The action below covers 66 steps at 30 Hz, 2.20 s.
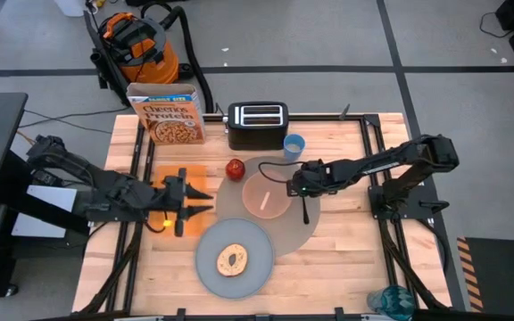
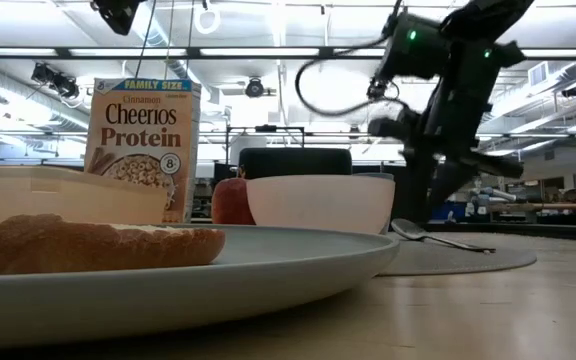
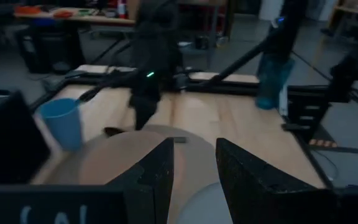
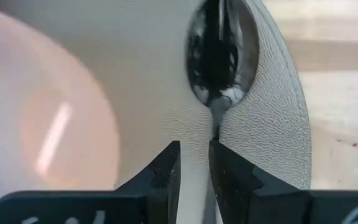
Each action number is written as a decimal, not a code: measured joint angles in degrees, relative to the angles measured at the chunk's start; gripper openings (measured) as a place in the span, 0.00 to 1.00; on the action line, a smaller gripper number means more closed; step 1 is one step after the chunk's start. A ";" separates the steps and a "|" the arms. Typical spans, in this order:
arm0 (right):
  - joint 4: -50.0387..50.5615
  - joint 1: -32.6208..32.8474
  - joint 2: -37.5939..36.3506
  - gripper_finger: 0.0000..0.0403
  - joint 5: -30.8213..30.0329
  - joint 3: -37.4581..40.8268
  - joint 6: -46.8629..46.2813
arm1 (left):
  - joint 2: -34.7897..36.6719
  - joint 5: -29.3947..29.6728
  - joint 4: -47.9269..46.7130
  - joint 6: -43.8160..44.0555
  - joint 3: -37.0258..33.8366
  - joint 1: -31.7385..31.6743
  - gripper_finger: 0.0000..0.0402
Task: Arrange a breakfast setting
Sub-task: Put the cereal into the transparent pink bowl
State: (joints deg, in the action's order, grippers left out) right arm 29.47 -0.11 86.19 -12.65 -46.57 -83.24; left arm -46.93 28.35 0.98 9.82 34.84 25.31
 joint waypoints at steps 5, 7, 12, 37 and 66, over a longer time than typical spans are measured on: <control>-0.32 2.65 -6.02 0.23 -6.16 0.00 3.32 | 2.56 2.14 -17.78 -0.04 9.64 -7.03 0.31; -0.88 4.27 -8.48 0.23 -10.88 0.00 4.28 | 2.00 2.89 -27.74 -0.60 16.20 -10.95 0.30; -7.09 9.00 -12.58 0.23 -24.44 -0.02 14.00 | -1.69 2.95 -45.48 -7.52 32.02 -23.51 0.26; -39.36 20.39 -3.76 0.26 -6.46 -0.07 56.42 | -27.94 -15.55 -62.69 -39.08 56.25 -70.87 0.44; -41.66 23.94 3.65 0.32 -1.14 -0.07 53.47 | -34.47 -22.36 -73.29 -48.13 49.56 -72.45 0.03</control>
State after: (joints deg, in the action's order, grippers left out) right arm -12.19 23.83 89.84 -13.79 -46.63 -29.77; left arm -81.41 5.99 -72.31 -38.31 84.40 -47.14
